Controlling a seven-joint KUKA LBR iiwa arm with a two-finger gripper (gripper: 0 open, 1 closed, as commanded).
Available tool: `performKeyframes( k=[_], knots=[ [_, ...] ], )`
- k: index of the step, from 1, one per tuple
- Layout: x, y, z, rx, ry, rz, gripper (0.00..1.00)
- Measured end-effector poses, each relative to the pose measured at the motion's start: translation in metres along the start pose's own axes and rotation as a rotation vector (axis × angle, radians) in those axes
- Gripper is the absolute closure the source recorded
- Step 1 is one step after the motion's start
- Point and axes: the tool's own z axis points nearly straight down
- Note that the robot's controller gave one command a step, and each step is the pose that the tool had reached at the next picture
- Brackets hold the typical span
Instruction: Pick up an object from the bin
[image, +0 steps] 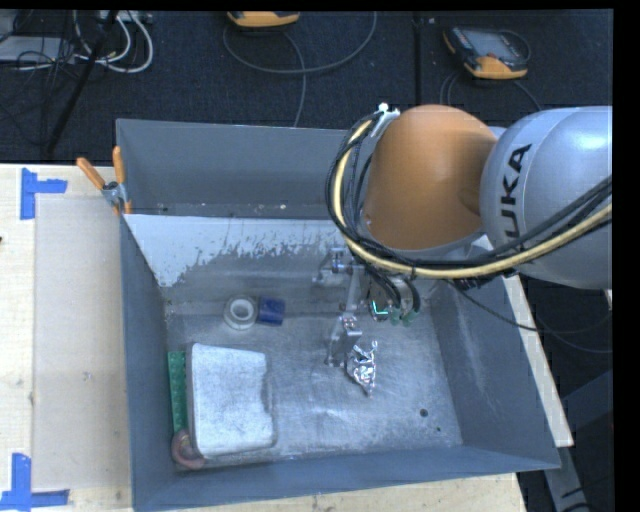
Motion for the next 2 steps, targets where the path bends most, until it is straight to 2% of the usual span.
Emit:
performKeyframes(
  k=[1, 2],
  knots=[
    [-0.023, -0.061, 0.085, 0.002, -0.001, -0.073, 0.00],
    [-0.038, -0.090, 0.161, 0.000, -0.009, -0.299, 0.00]
  ],
)
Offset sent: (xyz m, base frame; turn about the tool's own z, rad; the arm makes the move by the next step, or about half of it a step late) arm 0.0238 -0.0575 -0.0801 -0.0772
